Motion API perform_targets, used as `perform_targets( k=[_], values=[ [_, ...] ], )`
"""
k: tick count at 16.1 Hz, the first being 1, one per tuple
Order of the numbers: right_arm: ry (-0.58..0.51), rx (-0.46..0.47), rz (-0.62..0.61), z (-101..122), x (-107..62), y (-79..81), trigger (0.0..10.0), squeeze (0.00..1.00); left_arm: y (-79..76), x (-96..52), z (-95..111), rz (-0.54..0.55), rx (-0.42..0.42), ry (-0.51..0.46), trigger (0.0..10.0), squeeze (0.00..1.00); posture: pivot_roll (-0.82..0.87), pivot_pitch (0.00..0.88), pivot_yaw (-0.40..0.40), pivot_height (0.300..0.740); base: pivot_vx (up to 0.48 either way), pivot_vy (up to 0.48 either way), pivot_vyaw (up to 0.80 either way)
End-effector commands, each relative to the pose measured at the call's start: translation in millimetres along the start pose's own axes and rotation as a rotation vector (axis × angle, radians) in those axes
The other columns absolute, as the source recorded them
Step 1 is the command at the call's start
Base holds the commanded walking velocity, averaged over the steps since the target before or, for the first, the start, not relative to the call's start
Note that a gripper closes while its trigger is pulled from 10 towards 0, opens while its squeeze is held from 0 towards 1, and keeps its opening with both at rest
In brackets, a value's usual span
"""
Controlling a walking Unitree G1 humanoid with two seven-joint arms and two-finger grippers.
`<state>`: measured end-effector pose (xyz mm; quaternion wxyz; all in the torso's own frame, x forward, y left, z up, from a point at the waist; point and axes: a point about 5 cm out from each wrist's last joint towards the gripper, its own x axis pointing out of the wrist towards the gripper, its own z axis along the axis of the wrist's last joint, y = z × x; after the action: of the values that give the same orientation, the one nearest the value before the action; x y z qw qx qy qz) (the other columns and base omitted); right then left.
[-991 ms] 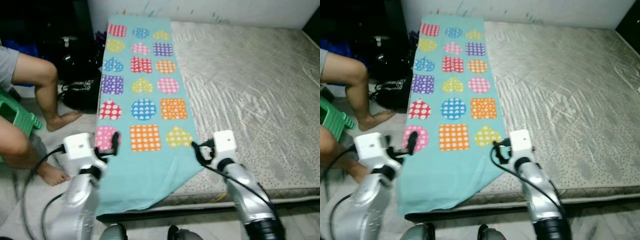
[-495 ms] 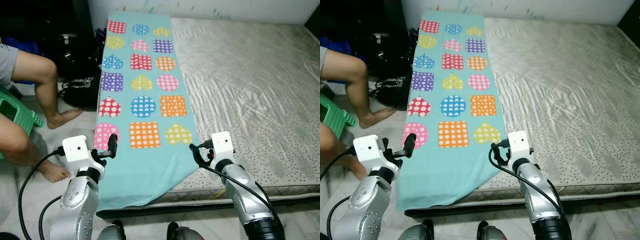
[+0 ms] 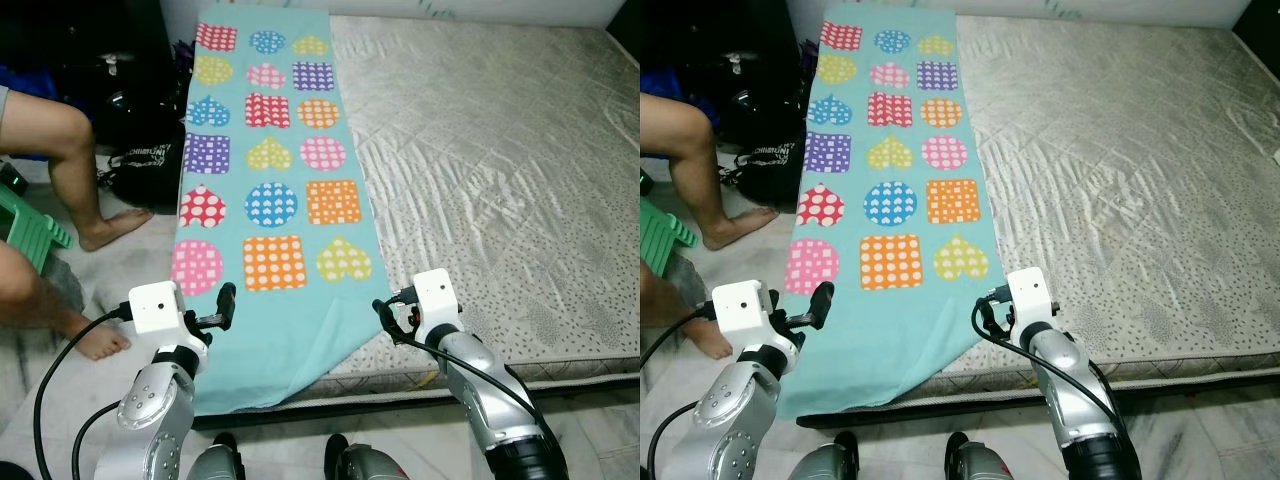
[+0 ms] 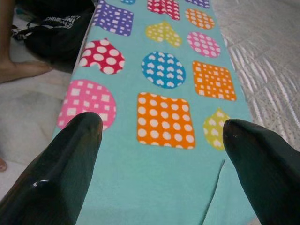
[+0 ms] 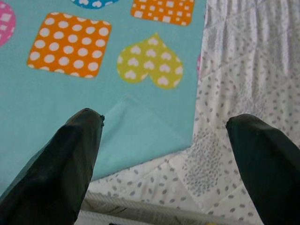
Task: Clean up the room
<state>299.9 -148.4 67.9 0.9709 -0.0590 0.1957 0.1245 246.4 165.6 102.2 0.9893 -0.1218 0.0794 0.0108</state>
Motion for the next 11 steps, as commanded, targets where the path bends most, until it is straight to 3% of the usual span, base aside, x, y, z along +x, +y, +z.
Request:
perform_targets(
  k=[1, 11],
  values=[
    [0.013, 0.021, -0.011, -3.7, -3.0, -2.5, 10.0, 0.0, -1.1, -3.8, -1.8, -0.006, 0.003, 0.015, 10.0, 0.0, 0.01, 0.27, -0.087, 0.74, 0.0, 0.0, 0.0],
    [-0.028, 0.049, -0.001, 0.3, -2.3, 1.0, 10.0, 0.0, -4.1, -0.4, 1.1, -0.013, 0.009, 0.004, 10.0, 0.0, 0.01, 0.267, -0.075, 0.74, 0.0, 0.0, -0.51]
  ],
)
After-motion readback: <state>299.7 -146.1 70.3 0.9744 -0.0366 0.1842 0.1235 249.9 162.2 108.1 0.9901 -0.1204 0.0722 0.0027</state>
